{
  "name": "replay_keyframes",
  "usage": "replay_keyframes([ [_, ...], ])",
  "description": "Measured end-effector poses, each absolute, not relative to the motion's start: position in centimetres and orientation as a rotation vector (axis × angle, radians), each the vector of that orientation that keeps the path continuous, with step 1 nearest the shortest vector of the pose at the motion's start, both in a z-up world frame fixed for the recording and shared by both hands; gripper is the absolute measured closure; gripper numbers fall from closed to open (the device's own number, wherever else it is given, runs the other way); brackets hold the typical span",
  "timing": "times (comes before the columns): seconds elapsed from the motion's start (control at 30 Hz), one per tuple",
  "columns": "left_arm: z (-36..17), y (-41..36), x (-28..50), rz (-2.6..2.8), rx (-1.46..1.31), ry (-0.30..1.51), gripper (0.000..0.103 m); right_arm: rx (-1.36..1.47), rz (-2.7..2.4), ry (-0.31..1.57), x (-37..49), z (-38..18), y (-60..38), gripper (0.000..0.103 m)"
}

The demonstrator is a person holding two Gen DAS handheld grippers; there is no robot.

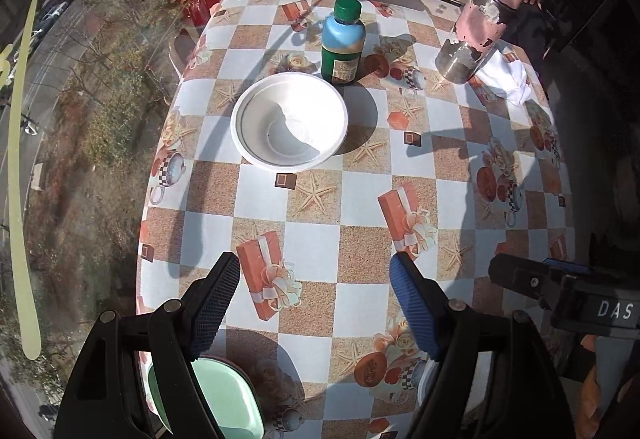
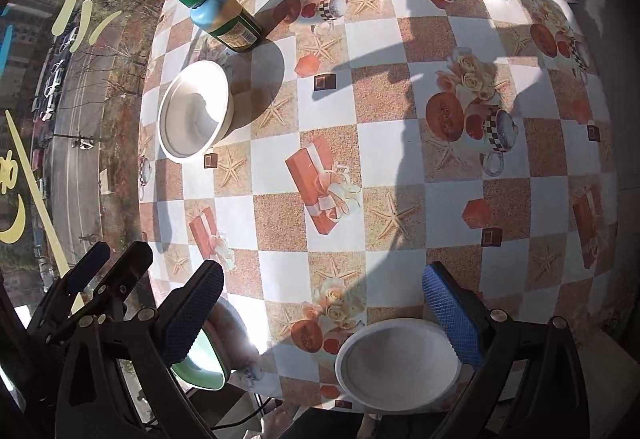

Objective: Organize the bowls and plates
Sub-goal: 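Move both grippers to the white bowl near the green-capped bottle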

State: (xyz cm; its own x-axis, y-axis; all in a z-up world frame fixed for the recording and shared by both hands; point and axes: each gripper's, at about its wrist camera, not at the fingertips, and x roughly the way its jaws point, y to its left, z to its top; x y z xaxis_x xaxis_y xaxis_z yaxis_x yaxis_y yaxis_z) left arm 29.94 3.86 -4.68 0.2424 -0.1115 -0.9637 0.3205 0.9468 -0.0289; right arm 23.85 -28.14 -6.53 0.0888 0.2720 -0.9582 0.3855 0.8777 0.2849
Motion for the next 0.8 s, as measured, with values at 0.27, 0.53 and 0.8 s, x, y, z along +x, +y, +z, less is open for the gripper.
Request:
replay_keyframes([
  [0.27,-6.8,6.1,36.2,-0.145,0.145,1.299,0.023,0.475,-0.061,1.519,29.7,-8.8,-26.3,0.003],
  [0.53,-11.8,7.7,41.4,-0.039,0.119,1.335,0.023,0.413,-0.048,1.506,35.8,-13.3,-24.6,0.003],
  [0.8,-15.3,7.5,45.5,-0.019,0.127,1.33,0.023,0.399,-0.034,1.483,39.5,-16.4,-23.6,0.003],
])
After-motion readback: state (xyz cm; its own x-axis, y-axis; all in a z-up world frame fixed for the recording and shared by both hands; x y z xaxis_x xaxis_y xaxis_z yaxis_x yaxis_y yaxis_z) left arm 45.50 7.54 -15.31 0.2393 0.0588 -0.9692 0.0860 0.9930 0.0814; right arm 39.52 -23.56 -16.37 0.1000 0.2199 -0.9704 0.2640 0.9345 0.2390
